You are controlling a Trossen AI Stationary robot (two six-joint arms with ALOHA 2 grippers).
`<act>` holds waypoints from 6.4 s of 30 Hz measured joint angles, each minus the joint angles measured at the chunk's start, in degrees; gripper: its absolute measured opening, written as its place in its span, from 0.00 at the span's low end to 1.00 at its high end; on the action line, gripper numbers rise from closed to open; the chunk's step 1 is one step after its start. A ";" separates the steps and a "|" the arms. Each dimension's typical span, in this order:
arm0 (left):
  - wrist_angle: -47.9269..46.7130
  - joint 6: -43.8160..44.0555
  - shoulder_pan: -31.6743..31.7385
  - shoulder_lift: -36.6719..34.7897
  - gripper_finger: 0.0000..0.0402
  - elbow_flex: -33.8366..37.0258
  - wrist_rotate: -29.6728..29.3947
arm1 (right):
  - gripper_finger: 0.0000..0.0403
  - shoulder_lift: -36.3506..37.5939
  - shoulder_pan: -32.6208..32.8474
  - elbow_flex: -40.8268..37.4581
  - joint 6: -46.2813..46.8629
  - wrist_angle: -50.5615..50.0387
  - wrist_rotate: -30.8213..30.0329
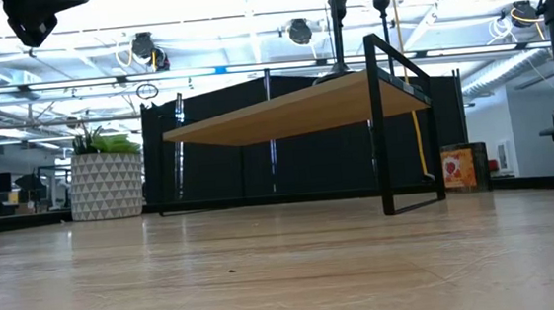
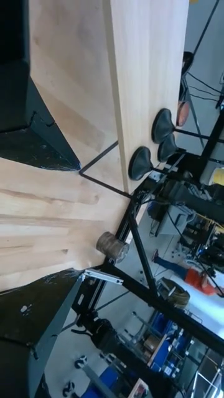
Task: Pick & Place candle stick holders
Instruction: Adjust the black candlestick on the shelf
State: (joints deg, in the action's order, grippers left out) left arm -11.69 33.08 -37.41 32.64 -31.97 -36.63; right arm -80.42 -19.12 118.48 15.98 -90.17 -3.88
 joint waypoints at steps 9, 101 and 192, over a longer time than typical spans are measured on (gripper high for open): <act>0.03 0.42 0.00 0.00 0.70 0.00 0.06 | 0.03 9.58 2.08 -19.93 8.53 1.09 6.94; 31.81 -24.79 52.41 51.40 0.70 -20.87 37.60 | 0.00 60.82 -3.82 -64.55 10.43 32.03 -3.81; 29.47 -36.19 54.55 77.66 0.70 -43.36 55.59 | 0.00 75.95 -3.78 -80.02 18.47 43.63 -3.58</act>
State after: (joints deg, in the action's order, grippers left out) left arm 17.78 -3.11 17.15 110.30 -75.33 18.96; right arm -4.47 -22.90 38.46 34.46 -46.54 -7.46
